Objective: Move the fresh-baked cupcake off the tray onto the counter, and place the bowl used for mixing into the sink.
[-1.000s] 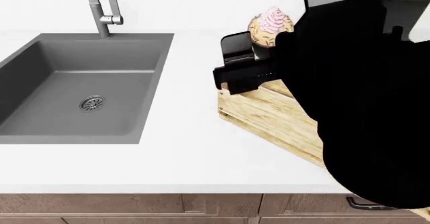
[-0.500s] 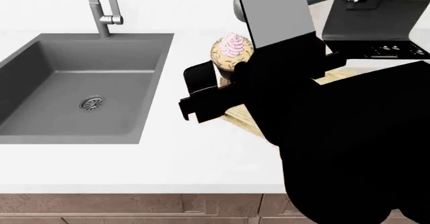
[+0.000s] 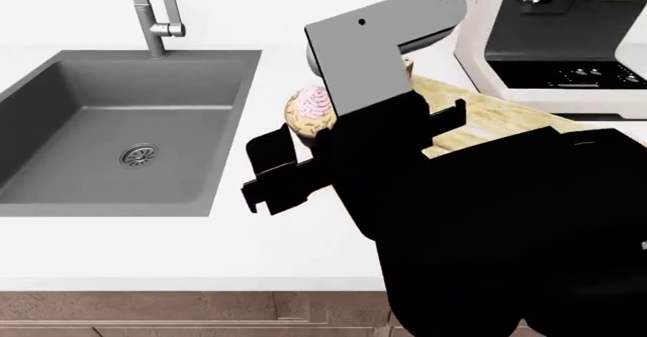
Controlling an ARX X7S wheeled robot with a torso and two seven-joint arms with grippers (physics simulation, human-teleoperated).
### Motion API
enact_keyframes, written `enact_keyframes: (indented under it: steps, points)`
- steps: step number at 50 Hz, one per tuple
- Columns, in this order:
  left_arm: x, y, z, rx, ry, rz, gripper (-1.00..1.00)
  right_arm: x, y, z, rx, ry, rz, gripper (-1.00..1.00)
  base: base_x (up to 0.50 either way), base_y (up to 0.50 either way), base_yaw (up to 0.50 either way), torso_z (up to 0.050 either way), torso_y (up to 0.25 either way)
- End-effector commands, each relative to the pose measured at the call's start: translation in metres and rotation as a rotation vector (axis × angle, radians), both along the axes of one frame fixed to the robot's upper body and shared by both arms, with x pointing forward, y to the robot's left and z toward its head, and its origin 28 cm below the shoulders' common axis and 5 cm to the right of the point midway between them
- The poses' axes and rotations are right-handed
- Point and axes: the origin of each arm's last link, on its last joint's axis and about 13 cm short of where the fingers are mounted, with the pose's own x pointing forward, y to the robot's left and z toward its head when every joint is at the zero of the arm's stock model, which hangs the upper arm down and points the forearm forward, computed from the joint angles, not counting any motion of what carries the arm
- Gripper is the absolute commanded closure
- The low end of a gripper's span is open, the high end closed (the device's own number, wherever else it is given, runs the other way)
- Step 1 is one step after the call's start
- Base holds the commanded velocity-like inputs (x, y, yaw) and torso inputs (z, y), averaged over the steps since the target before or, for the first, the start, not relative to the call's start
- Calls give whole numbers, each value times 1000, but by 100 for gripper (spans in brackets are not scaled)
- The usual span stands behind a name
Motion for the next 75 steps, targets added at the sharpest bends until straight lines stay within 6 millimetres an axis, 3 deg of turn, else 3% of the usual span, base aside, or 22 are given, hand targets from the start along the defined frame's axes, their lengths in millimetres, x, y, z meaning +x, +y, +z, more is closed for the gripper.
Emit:
enact_keyframes:
  steps: [1,18,75]
  points:
    - [-1,-1,1,0,0,0,-100,0,4,-9,-5,9,32,100,0,0,0,0,0]
    - [0,0,0,-1,0,0,-100,8,8,-25,-12,54,48,100,0,0,0,0,1]
    - [0,0,1,-2,0,0,-100,15,14,-46,81,84,101,100,0,0,0,0,0]
